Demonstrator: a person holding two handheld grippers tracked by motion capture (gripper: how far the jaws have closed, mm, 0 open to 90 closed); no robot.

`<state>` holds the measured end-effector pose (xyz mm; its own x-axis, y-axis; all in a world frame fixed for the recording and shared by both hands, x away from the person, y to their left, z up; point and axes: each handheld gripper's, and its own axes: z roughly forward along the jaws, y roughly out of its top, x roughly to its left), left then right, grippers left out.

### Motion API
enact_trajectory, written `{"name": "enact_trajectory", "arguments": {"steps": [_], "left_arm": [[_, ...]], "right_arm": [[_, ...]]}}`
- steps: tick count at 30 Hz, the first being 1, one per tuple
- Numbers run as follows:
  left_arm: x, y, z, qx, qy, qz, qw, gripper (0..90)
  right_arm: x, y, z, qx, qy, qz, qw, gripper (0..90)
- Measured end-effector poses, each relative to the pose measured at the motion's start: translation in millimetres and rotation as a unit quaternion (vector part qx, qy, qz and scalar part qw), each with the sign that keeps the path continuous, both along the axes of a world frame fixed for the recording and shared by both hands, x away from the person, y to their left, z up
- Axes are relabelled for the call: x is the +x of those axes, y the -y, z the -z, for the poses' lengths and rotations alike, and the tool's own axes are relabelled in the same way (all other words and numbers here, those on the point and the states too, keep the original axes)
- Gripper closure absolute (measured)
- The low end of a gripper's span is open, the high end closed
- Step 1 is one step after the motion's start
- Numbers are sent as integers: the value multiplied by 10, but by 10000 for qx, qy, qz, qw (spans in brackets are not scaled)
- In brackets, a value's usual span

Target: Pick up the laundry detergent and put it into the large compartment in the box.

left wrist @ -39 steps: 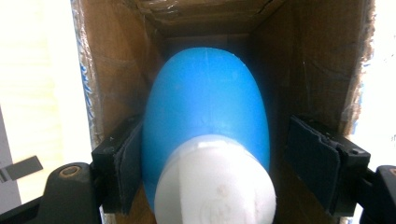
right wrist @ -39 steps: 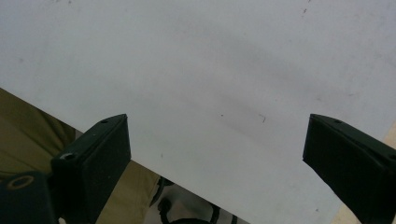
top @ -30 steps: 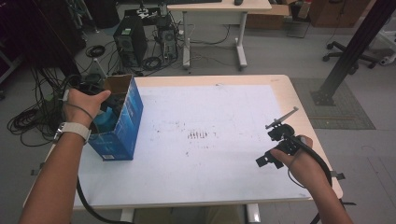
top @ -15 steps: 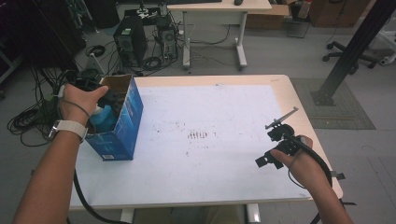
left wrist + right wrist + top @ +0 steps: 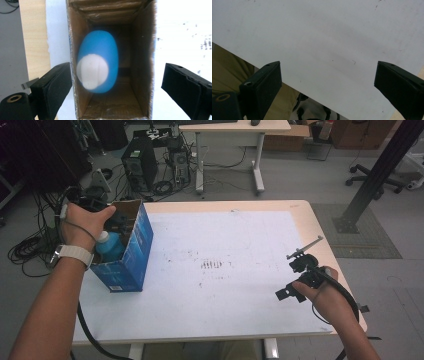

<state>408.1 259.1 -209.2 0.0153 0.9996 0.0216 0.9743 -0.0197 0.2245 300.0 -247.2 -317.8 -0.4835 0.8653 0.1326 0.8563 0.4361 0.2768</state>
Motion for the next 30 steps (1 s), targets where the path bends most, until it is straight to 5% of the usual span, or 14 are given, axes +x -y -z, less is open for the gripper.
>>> {"name": "enact_trajectory", "arguments": {"steps": [10, 30], "left_arm": [[-56, 110, -372, 126, 279, 20, 9995, 95], [-117, 434, -574, -16, 306, 257, 9992, 96]], "right_arm": [[-17, 0, -29, 26, 46, -21, 10000, 78], [-34, -34, -73, 21, 89, -50, 9999, 77]]}}
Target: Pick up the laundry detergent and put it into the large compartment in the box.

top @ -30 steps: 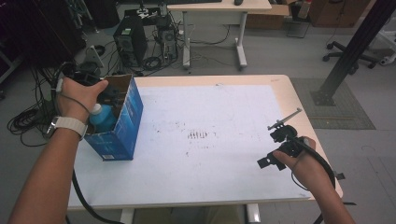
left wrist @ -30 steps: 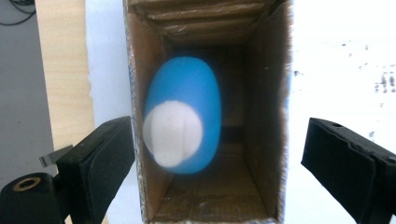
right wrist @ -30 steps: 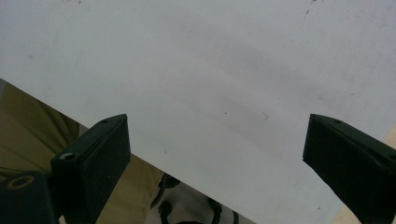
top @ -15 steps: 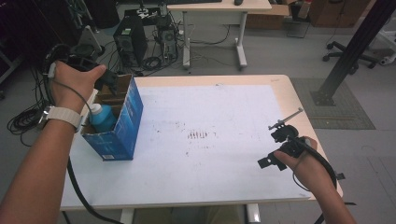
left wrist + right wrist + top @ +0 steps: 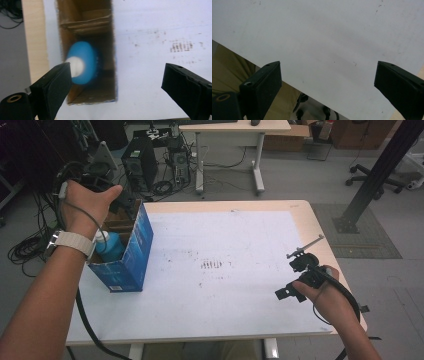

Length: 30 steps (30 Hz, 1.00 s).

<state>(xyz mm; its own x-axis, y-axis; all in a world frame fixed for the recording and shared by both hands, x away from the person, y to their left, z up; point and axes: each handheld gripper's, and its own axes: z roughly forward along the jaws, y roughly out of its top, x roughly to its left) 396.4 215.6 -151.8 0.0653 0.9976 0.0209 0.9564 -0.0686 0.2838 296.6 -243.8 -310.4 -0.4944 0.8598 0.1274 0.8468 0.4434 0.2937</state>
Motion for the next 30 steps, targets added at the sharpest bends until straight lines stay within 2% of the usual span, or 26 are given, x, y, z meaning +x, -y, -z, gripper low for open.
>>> {"name": "enact_trajectory", "arguments": {"steps": [3, 11, 21, 30], "left_arm": [[5, 73, -20, 65, 11, 46, 10000, 96], [22, 260, -35, 44, 56, 135, 9999, 99], [48, 531, 16, 174, 40, 319, 9993, 104], [99, 782, 94, 107, -23, 517, 9986, 104]], "right_arm": [[-1, -1, 1, -12, -4, -3, 10000, 78], [-21, 20, -7, -6, 12, 12, 10000, 77], [-37, 43, -10, -2, 23, 46, 10000, 78], [-31, 37, -1, -6, 38, 14, 10000, 78]]}}
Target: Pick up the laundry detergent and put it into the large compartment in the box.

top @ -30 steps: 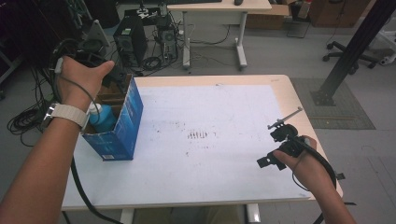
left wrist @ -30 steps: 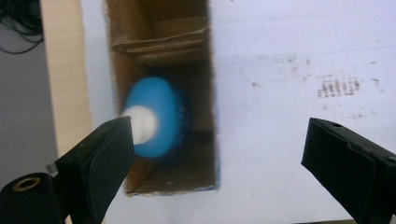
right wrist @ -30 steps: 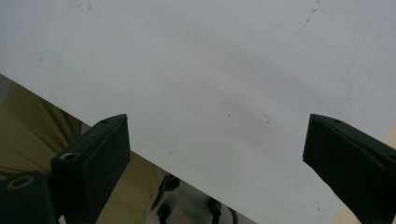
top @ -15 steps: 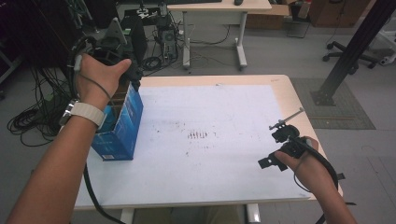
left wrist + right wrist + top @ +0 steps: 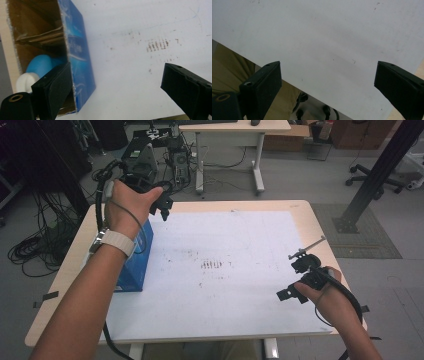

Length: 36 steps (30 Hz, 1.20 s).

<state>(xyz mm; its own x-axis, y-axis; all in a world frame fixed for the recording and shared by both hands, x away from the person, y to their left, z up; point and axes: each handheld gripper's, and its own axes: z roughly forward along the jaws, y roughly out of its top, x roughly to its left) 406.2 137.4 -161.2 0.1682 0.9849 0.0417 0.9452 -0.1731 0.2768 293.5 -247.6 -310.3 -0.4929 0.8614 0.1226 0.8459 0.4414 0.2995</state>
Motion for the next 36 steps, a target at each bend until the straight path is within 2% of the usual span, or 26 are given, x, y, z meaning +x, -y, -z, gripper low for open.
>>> {"name": "enact_trajectory", "arguments": {"steps": [10, 28, 36], "left_arm": [[21, 167, 94, 18, -40, 127, 9999, 106], [37, 408, 280, -133, -118, 276, 9995, 105], [60, 428, 372, -180, -148, 248, 9994, 105]], "right_arm": [[10, -13, 21, -8, -22, -12, 10000, 77], [15, -58, 54, -14, -85, -23, 10000, 77], [36, -83, 36, -32, -93, -22, 9999, 78]]}}
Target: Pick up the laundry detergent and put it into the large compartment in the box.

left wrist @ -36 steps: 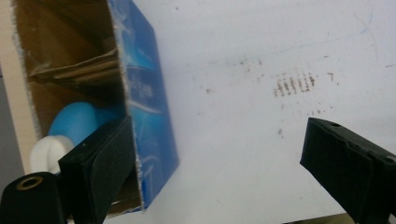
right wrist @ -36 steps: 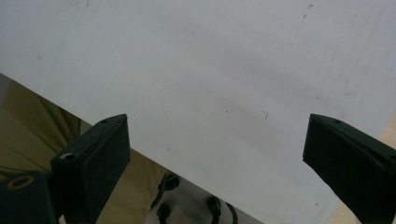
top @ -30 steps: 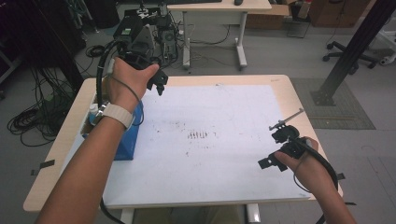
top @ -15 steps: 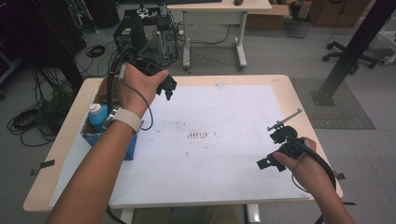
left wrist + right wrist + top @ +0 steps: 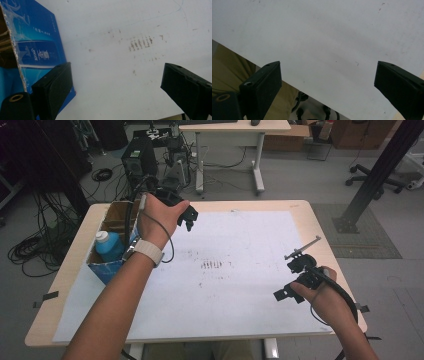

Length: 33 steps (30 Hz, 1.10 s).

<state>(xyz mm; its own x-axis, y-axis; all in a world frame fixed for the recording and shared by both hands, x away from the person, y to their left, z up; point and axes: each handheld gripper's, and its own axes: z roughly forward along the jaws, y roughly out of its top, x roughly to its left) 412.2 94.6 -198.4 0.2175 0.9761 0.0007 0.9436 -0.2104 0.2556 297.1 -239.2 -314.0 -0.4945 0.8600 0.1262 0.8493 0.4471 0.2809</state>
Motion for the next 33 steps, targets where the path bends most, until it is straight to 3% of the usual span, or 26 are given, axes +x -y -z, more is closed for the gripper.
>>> {"name": "enact_trajectory", "arguments": {"steps": [33], "left_arm": [[-26, -11, 79, -98, 50, -1, 9999, 105]], "right_arm": [[-1, -56, 4, 19, 21, -58, 10000, 78]]}}
